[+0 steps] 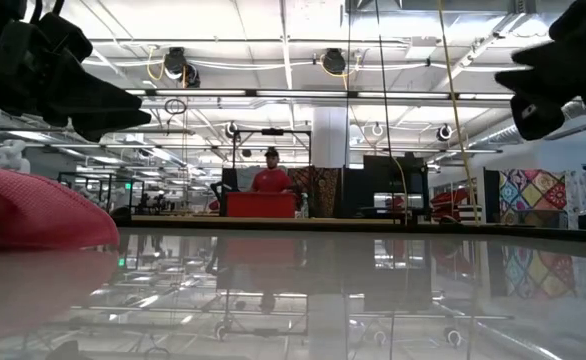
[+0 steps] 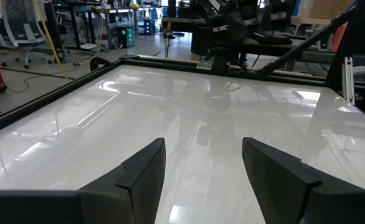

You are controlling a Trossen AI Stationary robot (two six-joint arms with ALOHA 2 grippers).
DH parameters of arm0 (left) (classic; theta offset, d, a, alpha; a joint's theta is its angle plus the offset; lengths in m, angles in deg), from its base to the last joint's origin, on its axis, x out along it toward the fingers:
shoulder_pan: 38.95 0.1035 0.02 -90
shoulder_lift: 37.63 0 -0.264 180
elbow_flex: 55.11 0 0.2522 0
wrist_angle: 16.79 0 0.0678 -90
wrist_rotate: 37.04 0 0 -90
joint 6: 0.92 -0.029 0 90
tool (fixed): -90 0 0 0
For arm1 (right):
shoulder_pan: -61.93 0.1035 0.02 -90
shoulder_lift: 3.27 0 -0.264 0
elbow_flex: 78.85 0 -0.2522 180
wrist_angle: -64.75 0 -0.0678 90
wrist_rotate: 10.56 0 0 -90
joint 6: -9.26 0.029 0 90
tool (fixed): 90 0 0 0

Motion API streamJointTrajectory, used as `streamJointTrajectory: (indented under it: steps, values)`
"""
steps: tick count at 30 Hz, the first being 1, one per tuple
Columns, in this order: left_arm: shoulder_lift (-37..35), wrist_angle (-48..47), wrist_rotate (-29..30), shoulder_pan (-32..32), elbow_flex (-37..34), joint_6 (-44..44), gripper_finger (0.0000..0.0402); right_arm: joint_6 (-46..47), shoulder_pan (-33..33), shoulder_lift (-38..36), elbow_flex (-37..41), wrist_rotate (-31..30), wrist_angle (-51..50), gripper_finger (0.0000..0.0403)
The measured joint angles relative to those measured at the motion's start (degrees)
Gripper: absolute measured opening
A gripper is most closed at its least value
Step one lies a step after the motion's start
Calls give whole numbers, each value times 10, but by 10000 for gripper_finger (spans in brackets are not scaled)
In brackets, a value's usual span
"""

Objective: Roll towel
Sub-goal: Roll the pink microfiber cloth

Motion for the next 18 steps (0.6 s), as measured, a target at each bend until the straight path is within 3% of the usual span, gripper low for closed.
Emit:
streamJointTrajectory:
  steps: [3, 8, 15, 18]
  values:
    - [0, 0, 0, 0, 0, -1, 219, 143, 0, 0, 0, -42, 64, 118]
    - [0, 0, 0, 0, 0, -2, 219, 294, 0, 0, 0, -94, 93, 118]
    - [0, 3, 0, 0, 0, 1, 219, 346, 0, 0, 0, -93, 92, 118]
    - [0, 55, -6, 0, 1, 18, 219, 374, 0, 0, 0, -95, 96, 118]
